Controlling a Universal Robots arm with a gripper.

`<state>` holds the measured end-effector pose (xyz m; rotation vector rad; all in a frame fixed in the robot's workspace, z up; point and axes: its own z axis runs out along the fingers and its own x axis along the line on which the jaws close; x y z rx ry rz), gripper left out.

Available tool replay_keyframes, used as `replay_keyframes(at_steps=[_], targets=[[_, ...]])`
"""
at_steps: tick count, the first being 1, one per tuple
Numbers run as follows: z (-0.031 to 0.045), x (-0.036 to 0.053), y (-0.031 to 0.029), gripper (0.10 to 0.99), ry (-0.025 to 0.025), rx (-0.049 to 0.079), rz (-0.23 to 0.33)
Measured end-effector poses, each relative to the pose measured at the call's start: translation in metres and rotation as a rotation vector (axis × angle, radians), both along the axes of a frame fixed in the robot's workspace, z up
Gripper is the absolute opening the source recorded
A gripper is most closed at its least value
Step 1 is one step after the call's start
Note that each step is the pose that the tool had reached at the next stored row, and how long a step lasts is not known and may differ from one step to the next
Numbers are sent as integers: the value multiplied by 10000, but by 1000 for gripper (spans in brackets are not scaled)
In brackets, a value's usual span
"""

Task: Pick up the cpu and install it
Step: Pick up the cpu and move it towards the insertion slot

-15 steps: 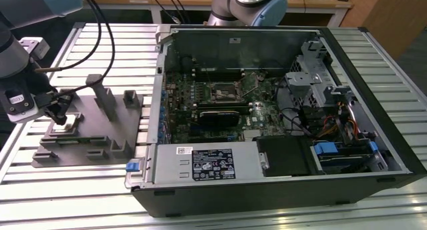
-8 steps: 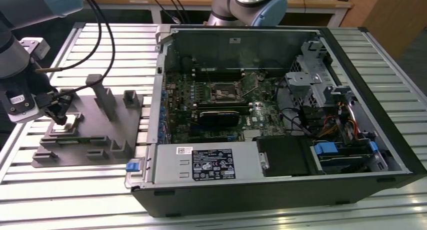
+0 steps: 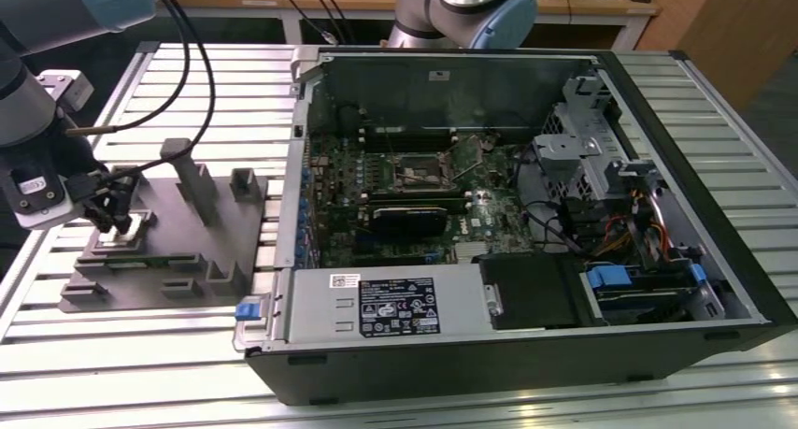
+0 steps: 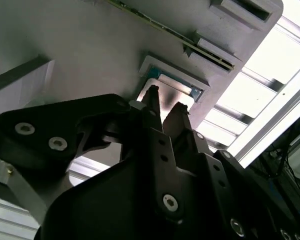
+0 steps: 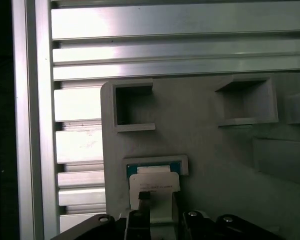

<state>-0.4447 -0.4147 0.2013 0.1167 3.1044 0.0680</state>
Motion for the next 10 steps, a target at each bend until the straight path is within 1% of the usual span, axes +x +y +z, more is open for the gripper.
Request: replay_keyframes(at_steps=[1, 4, 5, 6, 7, 9, 10], targets=[[0, 0, 0, 290, 0, 0, 0], [-1, 0, 0, 467, -1, 1, 0], [-1, 0, 0, 467, 0, 0, 0], [-1, 0, 0, 525, -1, 0, 0], [-1, 0, 0, 525, 0, 0, 0], [-1, 0, 0, 643, -1, 0, 0], [-1, 0, 0, 643, -1, 0, 1]])
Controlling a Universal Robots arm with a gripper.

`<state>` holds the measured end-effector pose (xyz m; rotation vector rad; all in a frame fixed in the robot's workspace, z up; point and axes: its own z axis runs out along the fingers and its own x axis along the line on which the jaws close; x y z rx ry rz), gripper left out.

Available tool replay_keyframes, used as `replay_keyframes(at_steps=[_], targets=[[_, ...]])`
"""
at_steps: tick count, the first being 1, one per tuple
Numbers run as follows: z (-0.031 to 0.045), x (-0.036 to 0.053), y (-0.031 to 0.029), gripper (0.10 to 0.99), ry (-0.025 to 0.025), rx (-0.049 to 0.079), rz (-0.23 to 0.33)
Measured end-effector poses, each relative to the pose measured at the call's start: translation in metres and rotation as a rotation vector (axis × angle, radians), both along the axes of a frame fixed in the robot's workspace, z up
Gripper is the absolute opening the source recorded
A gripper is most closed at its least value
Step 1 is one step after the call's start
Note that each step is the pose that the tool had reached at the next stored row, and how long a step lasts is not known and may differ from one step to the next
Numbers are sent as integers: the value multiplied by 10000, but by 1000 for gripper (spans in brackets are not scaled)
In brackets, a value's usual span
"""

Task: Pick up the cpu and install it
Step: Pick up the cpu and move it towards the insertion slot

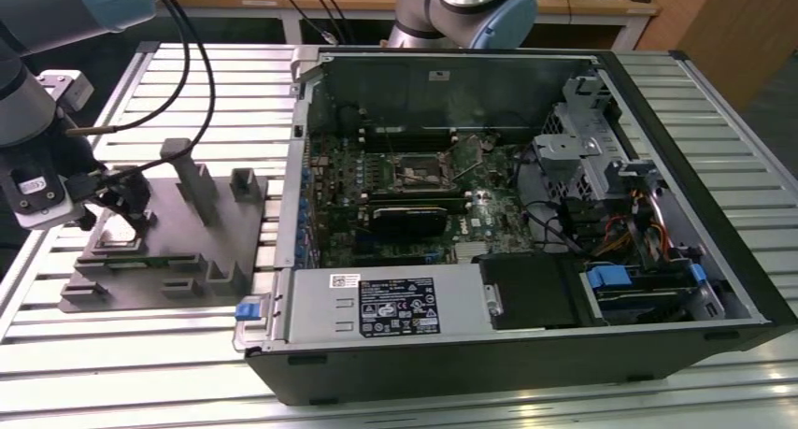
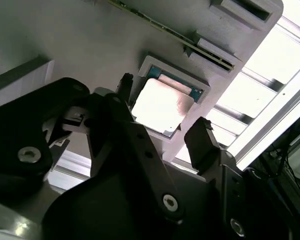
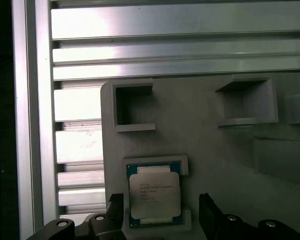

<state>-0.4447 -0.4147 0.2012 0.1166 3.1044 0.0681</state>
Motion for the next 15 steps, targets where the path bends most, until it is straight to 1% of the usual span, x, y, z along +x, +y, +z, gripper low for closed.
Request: replay_keyframes(at_steps=[1, 3, 6, 15], targets=[[0, 0, 0, 706, 0, 0, 0], [-4, 0, 0, 706, -2, 1, 35], [-18, 0, 1, 706, -1, 0, 234], [-104, 1, 2, 706, -1, 2, 684]])
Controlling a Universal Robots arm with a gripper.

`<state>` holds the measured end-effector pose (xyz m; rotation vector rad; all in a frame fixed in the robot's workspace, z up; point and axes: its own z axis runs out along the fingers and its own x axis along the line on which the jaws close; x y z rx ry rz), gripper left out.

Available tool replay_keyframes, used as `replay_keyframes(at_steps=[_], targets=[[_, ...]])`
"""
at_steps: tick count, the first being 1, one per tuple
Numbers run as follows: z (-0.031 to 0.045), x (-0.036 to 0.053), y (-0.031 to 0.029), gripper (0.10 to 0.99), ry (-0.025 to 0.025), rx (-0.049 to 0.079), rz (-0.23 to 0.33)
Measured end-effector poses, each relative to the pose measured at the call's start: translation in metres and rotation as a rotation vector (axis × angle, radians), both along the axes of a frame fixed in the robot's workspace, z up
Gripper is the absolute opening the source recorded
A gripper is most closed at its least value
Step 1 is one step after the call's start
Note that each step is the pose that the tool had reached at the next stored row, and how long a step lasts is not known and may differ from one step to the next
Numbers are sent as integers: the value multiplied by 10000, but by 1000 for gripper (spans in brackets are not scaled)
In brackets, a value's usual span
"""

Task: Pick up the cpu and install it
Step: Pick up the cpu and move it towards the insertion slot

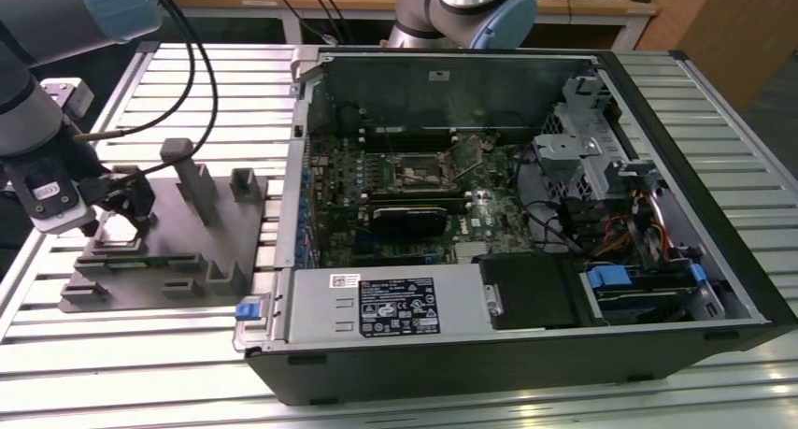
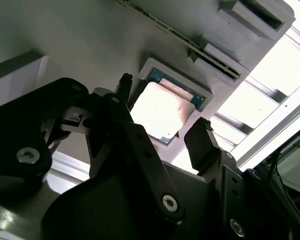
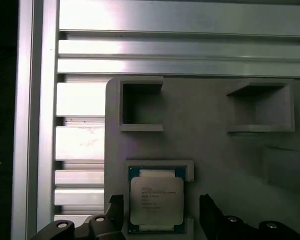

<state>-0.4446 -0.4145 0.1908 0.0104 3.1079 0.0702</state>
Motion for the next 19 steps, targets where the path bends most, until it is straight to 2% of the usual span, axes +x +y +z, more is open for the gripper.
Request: replay_keyframes(at_steps=[11, 19], targets=[[-87, 0, 34, 706, 1, 0, 296], [-96, 0, 46, 706, 1, 1, 347]])
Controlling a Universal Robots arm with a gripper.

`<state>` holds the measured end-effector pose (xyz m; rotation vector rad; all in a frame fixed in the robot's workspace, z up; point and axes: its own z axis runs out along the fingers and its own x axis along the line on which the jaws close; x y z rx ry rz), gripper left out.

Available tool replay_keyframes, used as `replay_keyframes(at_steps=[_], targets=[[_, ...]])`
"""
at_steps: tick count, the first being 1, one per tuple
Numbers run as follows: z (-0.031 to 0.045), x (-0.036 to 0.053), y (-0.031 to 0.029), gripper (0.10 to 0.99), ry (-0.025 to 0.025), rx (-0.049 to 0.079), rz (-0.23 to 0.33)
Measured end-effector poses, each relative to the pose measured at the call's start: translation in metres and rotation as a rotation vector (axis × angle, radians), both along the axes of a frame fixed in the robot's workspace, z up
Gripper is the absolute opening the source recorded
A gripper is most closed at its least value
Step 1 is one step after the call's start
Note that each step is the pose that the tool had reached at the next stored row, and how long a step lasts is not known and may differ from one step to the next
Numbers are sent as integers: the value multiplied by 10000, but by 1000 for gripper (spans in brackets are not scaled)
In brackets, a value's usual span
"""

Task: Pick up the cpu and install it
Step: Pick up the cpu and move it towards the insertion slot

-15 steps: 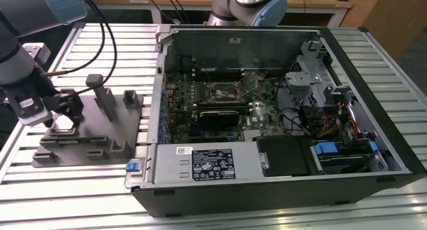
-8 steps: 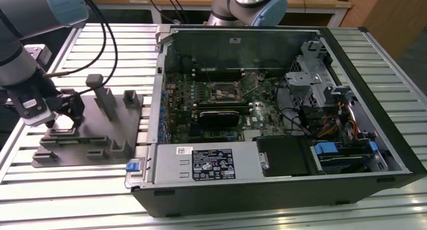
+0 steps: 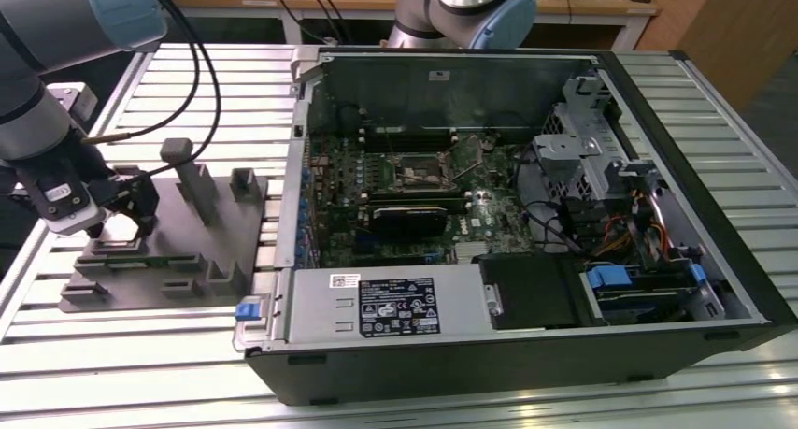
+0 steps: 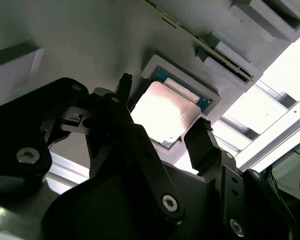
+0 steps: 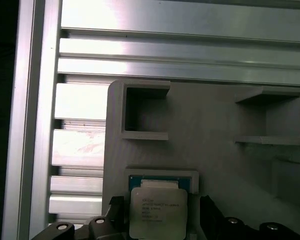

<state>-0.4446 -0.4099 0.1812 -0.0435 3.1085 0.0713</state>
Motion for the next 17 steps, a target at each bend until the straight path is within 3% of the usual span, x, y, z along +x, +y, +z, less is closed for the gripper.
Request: replay_keyframes(at_steps=[4, 5, 17], targets=[[0, 0, 0, 690, 0, 0, 0], [0, 0, 0, 624, 0, 0, 0], [0, -25, 0, 624, 0, 1, 1]])
